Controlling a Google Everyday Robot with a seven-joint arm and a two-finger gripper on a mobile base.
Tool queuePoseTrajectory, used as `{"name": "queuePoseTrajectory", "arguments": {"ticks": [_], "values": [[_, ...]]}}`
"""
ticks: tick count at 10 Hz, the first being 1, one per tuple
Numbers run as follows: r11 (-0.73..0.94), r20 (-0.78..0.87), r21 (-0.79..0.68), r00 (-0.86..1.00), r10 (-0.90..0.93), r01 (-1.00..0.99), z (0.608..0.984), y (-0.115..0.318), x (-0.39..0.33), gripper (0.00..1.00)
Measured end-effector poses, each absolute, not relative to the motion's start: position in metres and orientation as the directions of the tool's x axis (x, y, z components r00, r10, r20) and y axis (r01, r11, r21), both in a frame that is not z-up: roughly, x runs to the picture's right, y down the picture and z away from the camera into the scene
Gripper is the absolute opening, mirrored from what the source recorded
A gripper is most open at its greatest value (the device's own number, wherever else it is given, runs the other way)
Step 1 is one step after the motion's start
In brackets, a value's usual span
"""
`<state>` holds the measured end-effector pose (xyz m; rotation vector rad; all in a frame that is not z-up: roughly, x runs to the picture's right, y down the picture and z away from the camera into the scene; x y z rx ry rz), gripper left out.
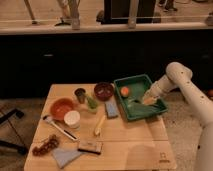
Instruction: Place fork in tray
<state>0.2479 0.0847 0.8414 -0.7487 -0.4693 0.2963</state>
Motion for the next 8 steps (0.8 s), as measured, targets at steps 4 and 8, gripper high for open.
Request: {"name": "queuePoseTrajectory", "arguments": {"ticks": [4,8], "values": [[0.696,0.306,-0.712,0.852,0.426,-0.092,0.833,0.087,0.258,0.8],[0.699,0.315,-0.71,0.85,0.423,-0.085,0.824,0.087,0.264,0.8]]}}
